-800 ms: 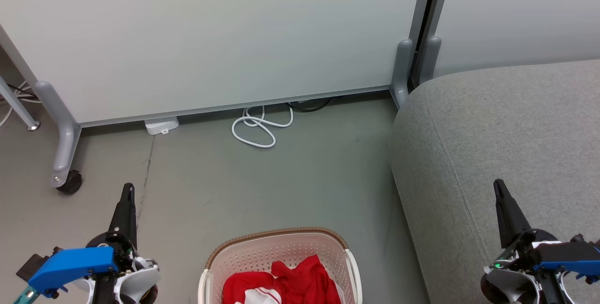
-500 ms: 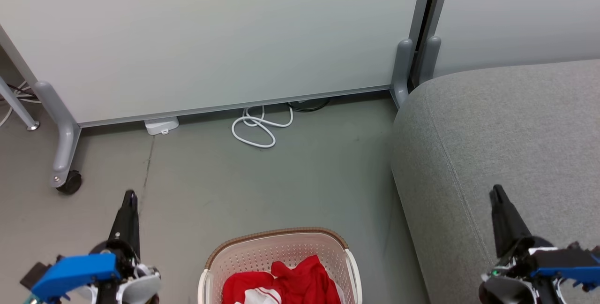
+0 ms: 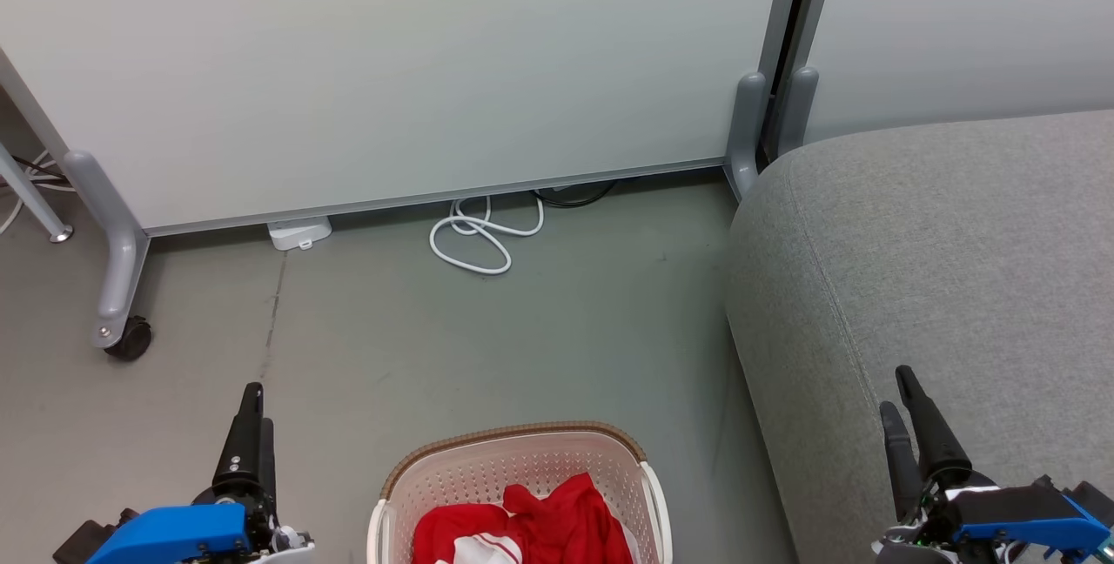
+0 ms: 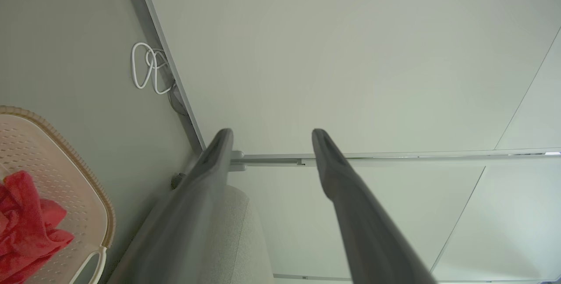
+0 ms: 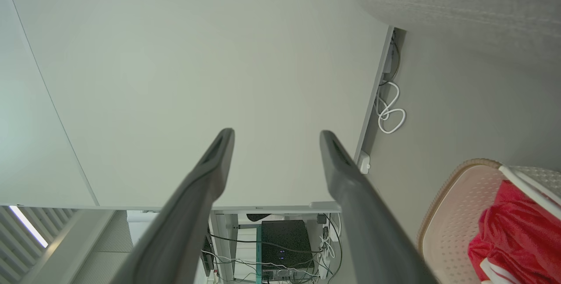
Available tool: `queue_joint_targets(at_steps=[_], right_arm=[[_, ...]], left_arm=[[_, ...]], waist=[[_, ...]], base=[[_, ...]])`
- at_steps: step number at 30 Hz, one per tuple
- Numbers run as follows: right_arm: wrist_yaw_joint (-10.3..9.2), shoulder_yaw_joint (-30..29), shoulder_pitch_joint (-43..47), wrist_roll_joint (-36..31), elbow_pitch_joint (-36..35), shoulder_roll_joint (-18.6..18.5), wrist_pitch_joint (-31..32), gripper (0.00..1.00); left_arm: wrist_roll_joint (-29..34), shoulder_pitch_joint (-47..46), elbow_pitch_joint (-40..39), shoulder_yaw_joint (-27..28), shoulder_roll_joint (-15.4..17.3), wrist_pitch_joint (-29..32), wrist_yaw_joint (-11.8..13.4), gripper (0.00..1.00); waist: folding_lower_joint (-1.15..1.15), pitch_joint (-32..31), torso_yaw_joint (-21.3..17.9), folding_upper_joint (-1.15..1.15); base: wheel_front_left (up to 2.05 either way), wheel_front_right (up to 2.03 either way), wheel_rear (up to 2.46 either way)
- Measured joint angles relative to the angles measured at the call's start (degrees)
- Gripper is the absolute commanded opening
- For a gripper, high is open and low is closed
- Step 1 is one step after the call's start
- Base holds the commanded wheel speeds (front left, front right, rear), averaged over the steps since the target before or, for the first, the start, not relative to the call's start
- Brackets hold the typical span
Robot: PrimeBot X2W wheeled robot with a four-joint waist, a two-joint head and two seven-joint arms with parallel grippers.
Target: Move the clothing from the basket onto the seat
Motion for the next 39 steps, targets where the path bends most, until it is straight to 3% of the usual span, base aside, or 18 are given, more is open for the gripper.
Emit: queue_joint_targets(at_steps=[23, 39], right_arm=[[0.01, 2.7, -0.3, -29.6, -2.1, -0.1, -5.3, 1.00], [0.03, 3.8, -0.3, -44.9, -3.4, -0.2, -7.1, 1.00]], left_arm=[[30.3, 1.5, -3.5, -4.3, 1.0, -5.4, 3.2, 1.00], [44.3, 2.7, -5.0, -6.5, 1.7, -8.5, 4.4, 1.00]], waist=[[0.00, 0.3, 0.3, 0.00], [0.00, 0.3, 0.6, 0.00]], base=[[0.00, 0.00, 0.00], [0.00, 0.00, 0.00]])
